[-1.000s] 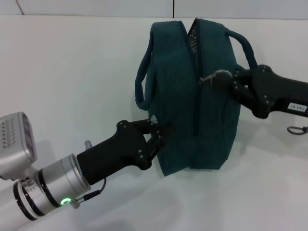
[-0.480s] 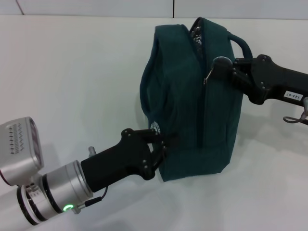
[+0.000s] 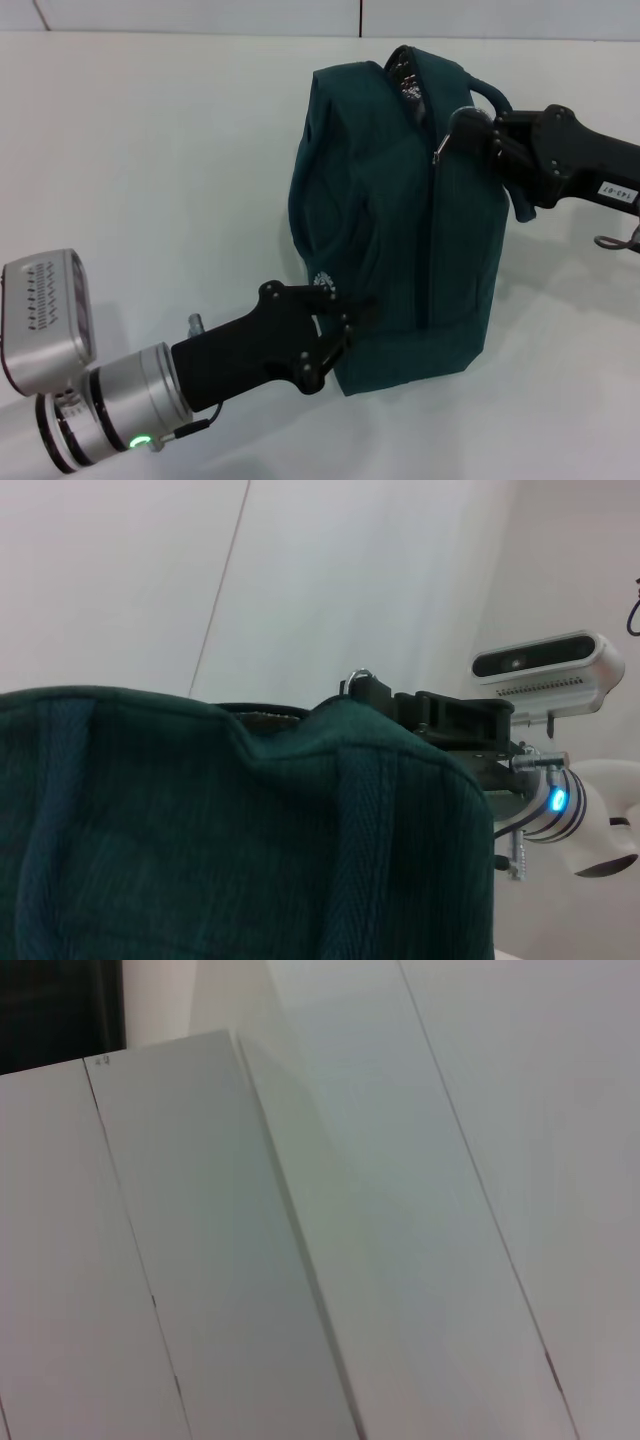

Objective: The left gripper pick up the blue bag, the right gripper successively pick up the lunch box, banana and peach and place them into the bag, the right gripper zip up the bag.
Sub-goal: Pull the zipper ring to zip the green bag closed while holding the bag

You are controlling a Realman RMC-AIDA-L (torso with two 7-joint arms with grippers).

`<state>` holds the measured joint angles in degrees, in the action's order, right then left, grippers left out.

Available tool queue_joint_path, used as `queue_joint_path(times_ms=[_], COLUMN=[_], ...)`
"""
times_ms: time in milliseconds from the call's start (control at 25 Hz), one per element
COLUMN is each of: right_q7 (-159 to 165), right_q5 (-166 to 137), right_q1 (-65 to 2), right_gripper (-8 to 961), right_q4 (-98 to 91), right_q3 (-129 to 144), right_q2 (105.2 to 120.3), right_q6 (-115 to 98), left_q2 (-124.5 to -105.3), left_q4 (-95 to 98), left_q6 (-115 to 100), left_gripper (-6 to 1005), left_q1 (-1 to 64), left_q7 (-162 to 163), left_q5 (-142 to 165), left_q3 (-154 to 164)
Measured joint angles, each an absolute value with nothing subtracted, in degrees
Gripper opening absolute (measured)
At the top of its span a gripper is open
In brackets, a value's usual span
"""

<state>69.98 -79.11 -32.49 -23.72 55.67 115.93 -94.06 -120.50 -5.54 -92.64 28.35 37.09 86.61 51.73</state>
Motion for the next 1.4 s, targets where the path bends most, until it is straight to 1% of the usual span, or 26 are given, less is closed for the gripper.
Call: queue_joint_path(times_ms=[320, 560, 800, 1000, 1400], right_q7=[69.6, 68.5, 67.9, 67.9, 67.8], right_q5=[-79.6, -79.6, -79.6, -79.4, -79.3], right_q1=[-32.2, -32.1, -31.6, -31.3, -31.3], right_gripper=[10, 10, 11, 11, 11], right_q4=[-23.6, -22.6, -22.2, -22.2, -22.2], right_q3=[57.9, 58.6, 58.7, 58.7, 58.5], right_q2=[115.92, 115.98, 115.95, 115.92, 115.92], right_q6=[-94.4, -94.7, -94.9, -95.2, -95.4], left_q2=[-120.78, -120.76, -120.76, -120.76, -120.76], left_q4=[-6.1, -8.3, -9.1, -9.1, -9.1], left_q6=[-94.4, -96.0, -97.3, -98.3, -97.7], left_gripper=[179, 206, 423, 542, 451], left_q1=[28.1, 30.9, 31.9, 32.2, 32.4], left_q7=[37.7, 37.8, 37.8, 37.8, 37.5], left_q5=[83.3, 83.1, 83.4, 83.6, 85.2], left_q3=[51.1, 49.8, 47.4, 47.5, 47.7])
